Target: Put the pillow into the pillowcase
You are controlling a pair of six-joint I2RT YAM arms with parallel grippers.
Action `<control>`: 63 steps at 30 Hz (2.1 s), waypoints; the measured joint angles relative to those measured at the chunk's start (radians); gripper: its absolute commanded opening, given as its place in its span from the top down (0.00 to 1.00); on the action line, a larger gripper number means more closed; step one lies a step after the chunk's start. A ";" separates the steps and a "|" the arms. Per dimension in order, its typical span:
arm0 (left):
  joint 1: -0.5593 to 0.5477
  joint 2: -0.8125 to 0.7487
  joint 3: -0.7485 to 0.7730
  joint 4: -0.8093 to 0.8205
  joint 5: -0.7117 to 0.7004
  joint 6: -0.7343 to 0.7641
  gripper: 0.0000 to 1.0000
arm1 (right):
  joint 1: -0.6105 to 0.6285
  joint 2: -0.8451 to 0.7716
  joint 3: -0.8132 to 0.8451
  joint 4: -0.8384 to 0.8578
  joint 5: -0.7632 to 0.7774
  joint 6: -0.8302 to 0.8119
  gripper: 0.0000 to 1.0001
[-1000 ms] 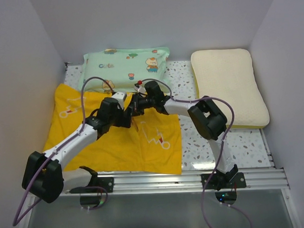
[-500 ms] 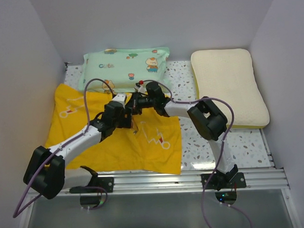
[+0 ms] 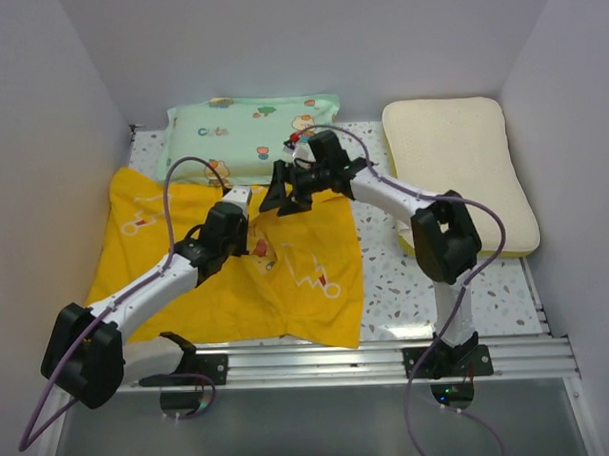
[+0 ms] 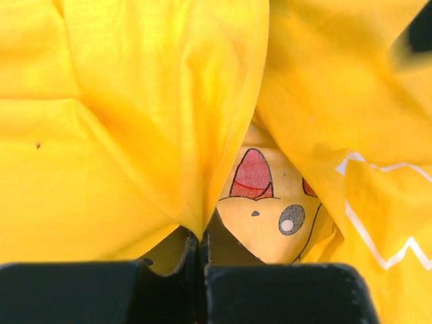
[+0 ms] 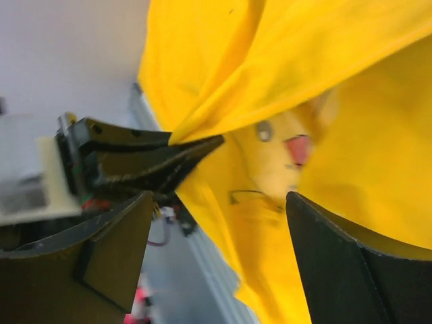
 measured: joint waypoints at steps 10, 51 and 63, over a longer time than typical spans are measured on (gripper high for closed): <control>0.001 0.008 0.000 0.000 0.053 0.002 1.00 | -0.368 -0.232 0.287 -0.790 0.448 -0.858 0.01; 0.001 0.072 0.045 -0.002 0.085 0.002 1.00 | -0.697 -0.084 0.443 -0.898 0.414 -1.404 0.01; 0.004 0.073 0.045 -0.002 0.094 0.005 1.00 | -0.693 0.325 0.528 -0.859 0.515 -1.513 0.09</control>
